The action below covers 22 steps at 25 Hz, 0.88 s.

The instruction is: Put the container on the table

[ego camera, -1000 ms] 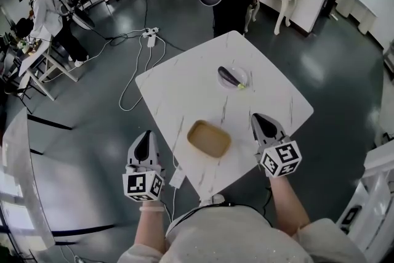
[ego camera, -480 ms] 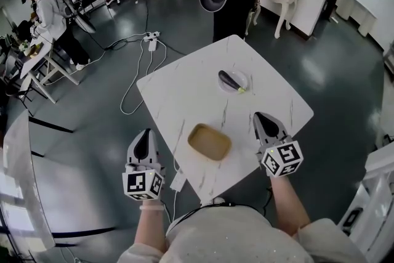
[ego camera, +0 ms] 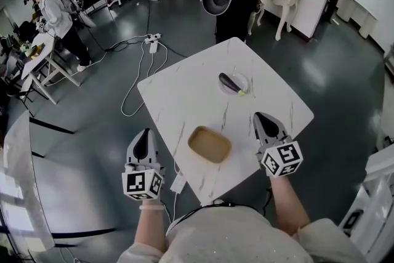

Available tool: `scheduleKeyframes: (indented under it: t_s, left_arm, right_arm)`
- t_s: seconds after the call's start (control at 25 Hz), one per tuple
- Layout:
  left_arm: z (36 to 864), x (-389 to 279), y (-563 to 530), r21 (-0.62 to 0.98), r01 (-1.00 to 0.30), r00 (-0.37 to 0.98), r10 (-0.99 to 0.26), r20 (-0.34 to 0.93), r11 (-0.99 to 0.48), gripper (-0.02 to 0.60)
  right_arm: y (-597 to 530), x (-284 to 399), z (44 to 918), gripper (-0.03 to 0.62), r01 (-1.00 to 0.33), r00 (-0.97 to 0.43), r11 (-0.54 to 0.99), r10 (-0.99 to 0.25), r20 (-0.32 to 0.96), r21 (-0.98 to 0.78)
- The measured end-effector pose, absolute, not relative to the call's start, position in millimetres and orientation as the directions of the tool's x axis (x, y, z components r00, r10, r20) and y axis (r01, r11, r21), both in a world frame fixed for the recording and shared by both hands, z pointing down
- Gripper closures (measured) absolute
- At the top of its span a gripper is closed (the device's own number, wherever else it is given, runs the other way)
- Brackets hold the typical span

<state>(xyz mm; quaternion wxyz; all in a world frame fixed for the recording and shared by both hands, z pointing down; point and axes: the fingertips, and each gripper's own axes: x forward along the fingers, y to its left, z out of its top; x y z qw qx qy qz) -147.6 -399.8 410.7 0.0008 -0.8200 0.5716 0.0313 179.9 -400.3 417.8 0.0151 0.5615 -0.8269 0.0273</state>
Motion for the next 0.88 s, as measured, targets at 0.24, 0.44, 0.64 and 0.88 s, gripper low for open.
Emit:
scheduleKeyframes:
  t_s: [0.24, 0.44, 0.64, 0.88]
  left_arm:
    - [413.1, -145.6, -402.0, 0.032, -0.94, 0.338, -0.94, -0.049, -0.34, 0.577]
    - [413.9, -144.9, -402.3, 0.03, -0.942, 0.332, -0.942, -0.046, -0.333, 0.577]
    - [412.4, -144.6, -403.9, 0.027, -0.943, 0.329, -0.943, -0.044, -0.33, 0.577]
    - [412.5, -142.6, -405.2, 0.027, -0.945, 0.324, -0.945, -0.043, -0.325, 0.577]
  right_arm:
    - [-404.2, 185.5, 423.7, 0.588, -0.931, -0.365, 0.363, -0.929, 0.061, -0.045]
    - [-406.1, 186.9, 427.5, 0.588, -0.93, -0.368, 0.364, -0.928, 0.068, -0.053]
    - [-409.1, 188.7, 429.2, 0.588, -0.93, -0.366, 0.361, -0.928, 0.074, -0.069]
    - [-411.6, 191.5, 430.8, 0.588, -0.929, -0.368, 0.362, -0.927, 0.078, -0.078]
